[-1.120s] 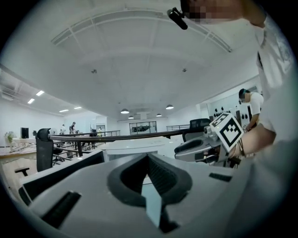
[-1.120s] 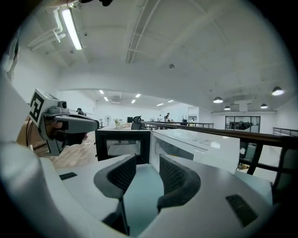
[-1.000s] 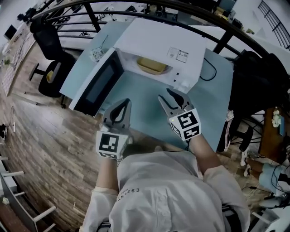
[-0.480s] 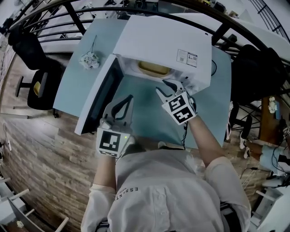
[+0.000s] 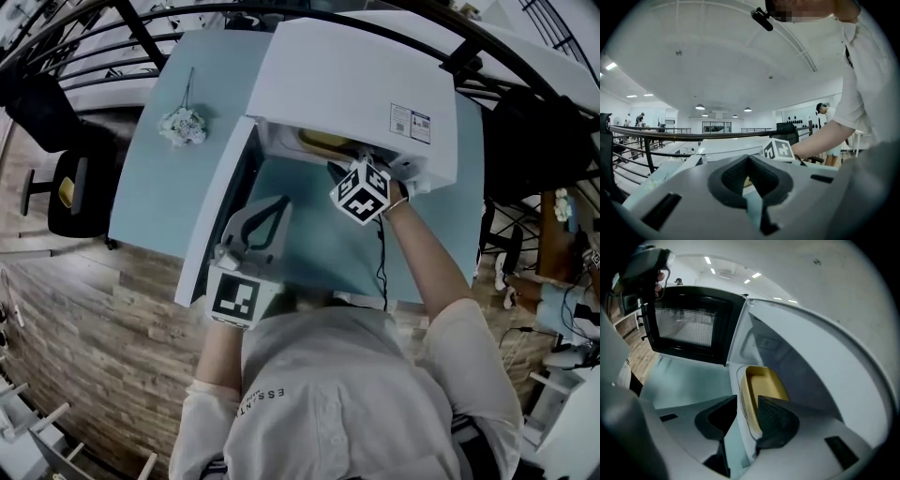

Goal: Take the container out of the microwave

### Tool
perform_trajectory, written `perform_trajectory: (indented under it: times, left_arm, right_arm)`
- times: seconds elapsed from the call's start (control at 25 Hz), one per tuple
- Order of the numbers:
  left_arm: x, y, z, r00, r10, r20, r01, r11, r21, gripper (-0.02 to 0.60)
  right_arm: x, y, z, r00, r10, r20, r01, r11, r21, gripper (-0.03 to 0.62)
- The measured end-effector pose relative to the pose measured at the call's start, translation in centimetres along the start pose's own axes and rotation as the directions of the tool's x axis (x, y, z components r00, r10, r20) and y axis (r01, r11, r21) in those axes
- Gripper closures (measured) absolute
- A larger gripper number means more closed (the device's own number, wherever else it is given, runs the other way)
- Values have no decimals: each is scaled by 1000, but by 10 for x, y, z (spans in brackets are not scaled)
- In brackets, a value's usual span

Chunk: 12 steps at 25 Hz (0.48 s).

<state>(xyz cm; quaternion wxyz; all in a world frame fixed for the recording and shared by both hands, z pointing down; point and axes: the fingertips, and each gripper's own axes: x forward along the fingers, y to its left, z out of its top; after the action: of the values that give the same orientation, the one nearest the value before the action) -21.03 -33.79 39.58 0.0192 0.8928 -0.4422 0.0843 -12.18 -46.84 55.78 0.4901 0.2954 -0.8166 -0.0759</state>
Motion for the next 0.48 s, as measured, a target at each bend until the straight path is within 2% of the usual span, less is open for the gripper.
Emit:
perform_trajectory:
  times: [0.16, 0.32, 0.4, 0.48]
  left_arm:
    - [1, 6, 0, 1000, -13, 4, 14, 1000, -10, 588]
    - [1, 4, -2, 1000, -26, 5, 26, 1000, -10, 588]
    - [-1, 3, -3, 1000, -25, 3, 25, 999, -20, 588]
    - [-3, 2, -4, 1000, -24, 2, 24, 999, -22, 588]
  right_arm:
    - [23, -3, -9, 997, 35, -75, -38, 998, -43, 445]
    - [36, 2, -20, 988, 73, -139, -92, 987, -134, 448]
    - [38, 4, -23, 984, 71, -161, -101, 978, -184, 473]
    - [39, 4, -23, 983, 58, -174, -97, 970, -224, 524]
